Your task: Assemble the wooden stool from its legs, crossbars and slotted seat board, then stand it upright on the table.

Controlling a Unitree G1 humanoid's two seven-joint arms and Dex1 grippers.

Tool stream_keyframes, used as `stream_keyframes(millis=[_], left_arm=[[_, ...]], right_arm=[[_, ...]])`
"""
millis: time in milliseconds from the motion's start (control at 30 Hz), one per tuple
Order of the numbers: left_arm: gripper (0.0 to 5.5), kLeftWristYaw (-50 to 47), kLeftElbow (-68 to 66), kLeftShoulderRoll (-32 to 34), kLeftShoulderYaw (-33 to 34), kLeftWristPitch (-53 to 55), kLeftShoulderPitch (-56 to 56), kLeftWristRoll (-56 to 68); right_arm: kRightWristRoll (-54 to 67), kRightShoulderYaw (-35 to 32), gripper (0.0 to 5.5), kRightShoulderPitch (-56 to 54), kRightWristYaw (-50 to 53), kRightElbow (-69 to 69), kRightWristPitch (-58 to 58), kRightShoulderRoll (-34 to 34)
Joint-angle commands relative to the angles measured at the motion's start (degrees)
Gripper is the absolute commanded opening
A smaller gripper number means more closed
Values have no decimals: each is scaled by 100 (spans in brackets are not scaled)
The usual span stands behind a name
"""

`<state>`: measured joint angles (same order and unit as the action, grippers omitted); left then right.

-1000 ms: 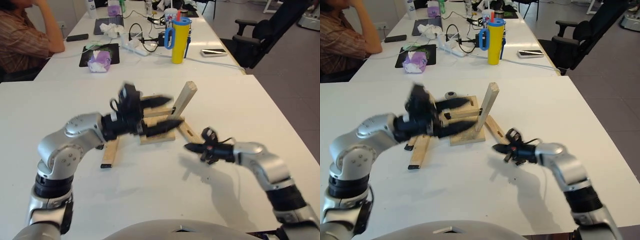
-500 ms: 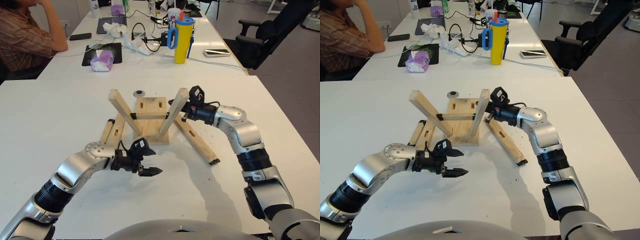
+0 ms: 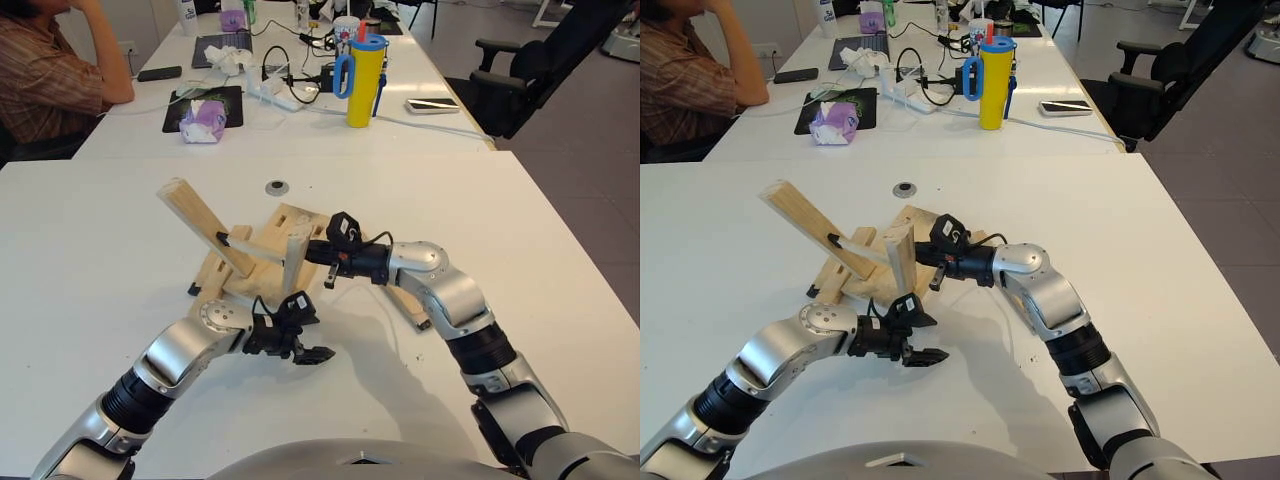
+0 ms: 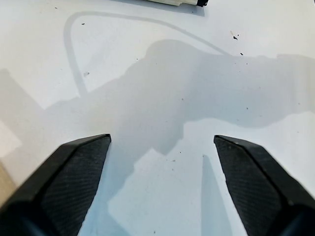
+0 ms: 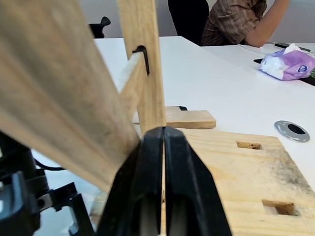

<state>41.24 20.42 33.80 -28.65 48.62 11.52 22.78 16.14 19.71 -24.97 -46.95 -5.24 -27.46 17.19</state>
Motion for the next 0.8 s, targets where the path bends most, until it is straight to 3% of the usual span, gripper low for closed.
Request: stream_keyframes(millis=[33,300,533,800], left_arm=[[392,-44,-168,91,66,30,-94,-215],[392,60,-147,194,87,46,-102,-282],[392,237,20,379,121,98,-181,-258],[392,365,283,723,356,245,-270,-217]], right_arm=[[70,331,0,41,-99,-561,-401,-33],[138,438,0,-106,-103,-827,-735,-106],[-1132,252,0,-840,155,1430,581,544],[-1764,393,0,-1178,31,3149,1853,259]])
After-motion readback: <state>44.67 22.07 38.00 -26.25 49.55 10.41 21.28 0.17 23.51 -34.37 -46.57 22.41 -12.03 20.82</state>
